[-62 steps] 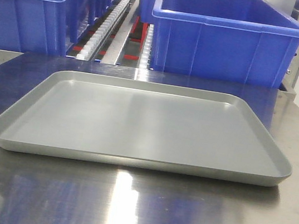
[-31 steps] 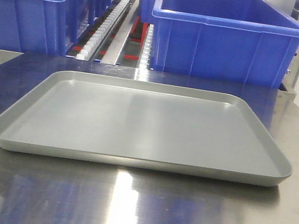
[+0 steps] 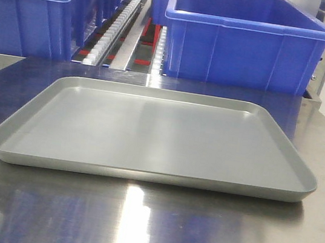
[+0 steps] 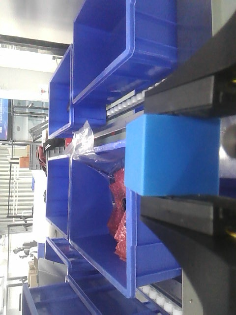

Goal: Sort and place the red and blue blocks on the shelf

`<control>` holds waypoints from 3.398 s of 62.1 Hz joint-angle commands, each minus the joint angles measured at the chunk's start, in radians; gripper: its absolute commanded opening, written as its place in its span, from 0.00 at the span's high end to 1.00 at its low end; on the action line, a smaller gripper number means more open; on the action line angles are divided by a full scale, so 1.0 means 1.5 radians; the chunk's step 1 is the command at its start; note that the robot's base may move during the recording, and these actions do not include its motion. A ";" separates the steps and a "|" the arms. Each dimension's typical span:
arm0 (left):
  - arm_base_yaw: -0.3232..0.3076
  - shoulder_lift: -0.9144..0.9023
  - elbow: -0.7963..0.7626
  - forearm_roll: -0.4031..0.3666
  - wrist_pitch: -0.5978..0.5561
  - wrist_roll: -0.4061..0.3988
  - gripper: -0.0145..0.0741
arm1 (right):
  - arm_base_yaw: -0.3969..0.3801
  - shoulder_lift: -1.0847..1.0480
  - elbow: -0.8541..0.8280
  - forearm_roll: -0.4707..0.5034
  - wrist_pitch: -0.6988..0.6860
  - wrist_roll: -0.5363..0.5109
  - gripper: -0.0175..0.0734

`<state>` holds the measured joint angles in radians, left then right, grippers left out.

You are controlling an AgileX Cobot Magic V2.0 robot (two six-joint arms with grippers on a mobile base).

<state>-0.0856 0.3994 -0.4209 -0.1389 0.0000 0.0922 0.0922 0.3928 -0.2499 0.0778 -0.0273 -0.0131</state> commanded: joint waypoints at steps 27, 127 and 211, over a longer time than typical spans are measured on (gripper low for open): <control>0.001 0.003 -0.020 0.000 -0.053 -0.001 0.70 | -0.005 0.002 -0.019 -0.005 -0.064 0.000 0.75; 0.001 0.007 -0.017 0.000 -0.051 -0.001 0.70 | -0.005 0.002 -0.019 -0.005 -0.064 0.000 0.75; 0.001 0.007 -0.017 0.000 -0.051 -0.001 0.70 | -0.005 0.002 -0.019 -0.005 -0.064 0.000 0.75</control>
<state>-0.0856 0.3994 -0.4163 -0.1371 0.0064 0.0922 0.0922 0.3928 -0.2499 0.0778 -0.0273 -0.0131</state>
